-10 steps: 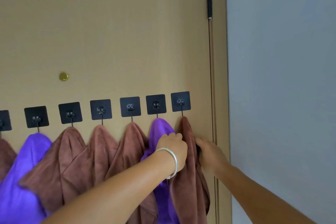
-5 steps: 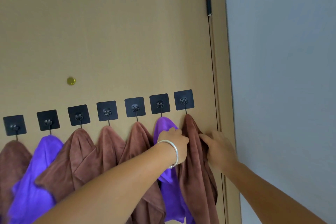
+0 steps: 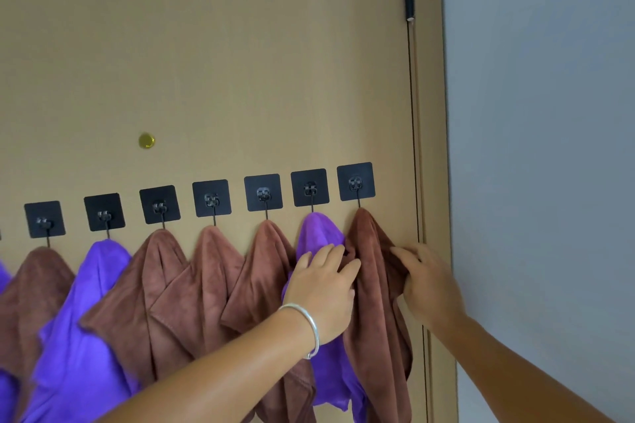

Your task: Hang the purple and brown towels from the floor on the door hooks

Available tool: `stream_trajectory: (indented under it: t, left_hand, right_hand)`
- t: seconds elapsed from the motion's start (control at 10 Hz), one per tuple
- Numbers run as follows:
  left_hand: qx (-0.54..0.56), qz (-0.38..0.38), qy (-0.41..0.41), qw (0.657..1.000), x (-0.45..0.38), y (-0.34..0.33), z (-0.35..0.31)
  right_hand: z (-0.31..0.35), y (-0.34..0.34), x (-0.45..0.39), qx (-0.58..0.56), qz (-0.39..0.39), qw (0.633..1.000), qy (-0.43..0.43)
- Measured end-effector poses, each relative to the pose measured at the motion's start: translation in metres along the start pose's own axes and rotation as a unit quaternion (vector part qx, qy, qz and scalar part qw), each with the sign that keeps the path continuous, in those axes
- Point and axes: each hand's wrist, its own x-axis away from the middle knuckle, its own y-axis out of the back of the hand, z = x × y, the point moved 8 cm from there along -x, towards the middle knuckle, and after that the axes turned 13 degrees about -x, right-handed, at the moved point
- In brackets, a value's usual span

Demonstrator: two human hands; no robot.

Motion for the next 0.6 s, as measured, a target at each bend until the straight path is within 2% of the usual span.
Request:
stream_trajectory:
  t: [0.3,0.6]
  left_hand:
    - [-0.048,-0.023,0.020,0.998,0.001,0.007,0.035]
    - [-0.066,0.021,0.063,0.996,0.026,0.004,0.068]
  right_hand:
    - [0.018,0.011,-0.009,-0.006,-0.034,0.998,0.045]
    - [0.043,0.004,-0.005,-0.034,-0.091,0.993,0.070]
